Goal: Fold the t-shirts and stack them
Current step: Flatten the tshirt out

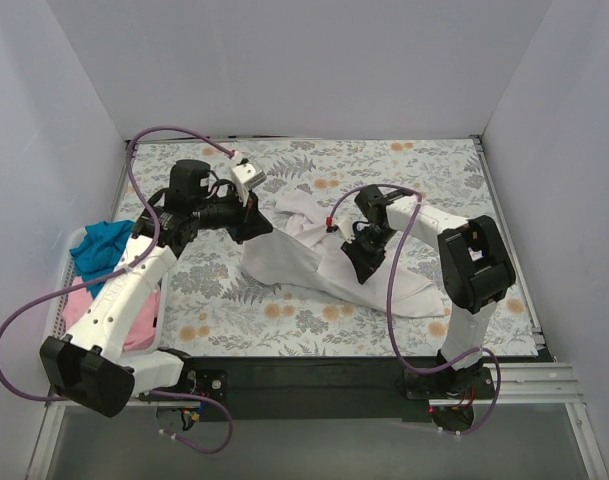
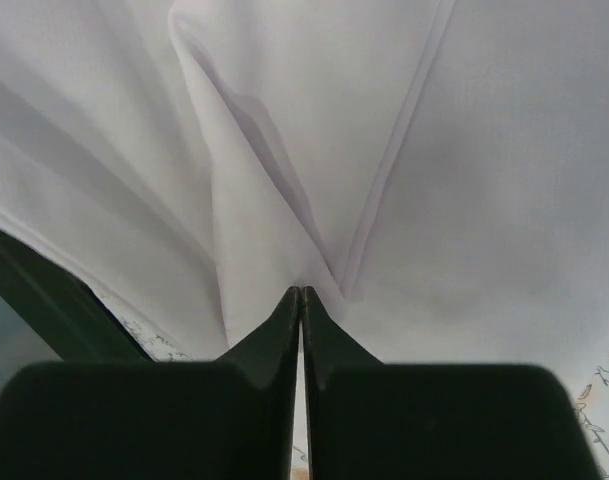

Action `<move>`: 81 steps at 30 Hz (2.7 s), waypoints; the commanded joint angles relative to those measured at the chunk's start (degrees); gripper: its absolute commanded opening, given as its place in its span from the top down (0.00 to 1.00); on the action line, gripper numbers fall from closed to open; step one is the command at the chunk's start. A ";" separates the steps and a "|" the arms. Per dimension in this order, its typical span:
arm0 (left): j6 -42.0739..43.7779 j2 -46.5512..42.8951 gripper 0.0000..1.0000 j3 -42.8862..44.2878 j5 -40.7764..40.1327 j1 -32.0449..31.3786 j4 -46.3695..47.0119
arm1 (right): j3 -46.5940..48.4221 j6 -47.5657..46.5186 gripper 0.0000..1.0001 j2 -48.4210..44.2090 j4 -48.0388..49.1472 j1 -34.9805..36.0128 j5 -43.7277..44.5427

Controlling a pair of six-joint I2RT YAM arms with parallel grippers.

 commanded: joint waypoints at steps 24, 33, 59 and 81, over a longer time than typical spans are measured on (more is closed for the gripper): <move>-5.99 14.53 1.00 15.33 -21.56 13.81 4.84 | 33.12 -8.67 0.15 3.69 -9.69 -26.93 10.54; -7.48 28.17 1.00 18.95 -20.51 13.99 3.35 | -0.72 -14.78 0.41 -23.57 -10.00 -15.45 6.18; -9.68 28.70 1.00 13.94 -20.69 14.25 3.44 | -16.74 2.47 0.53 -15.51 5.47 16.57 17.88; -8.80 27.03 1.00 20.08 -12.52 20.14 6.95 | -5.86 -6.65 0.99 -23.76 10.22 4.90 31.33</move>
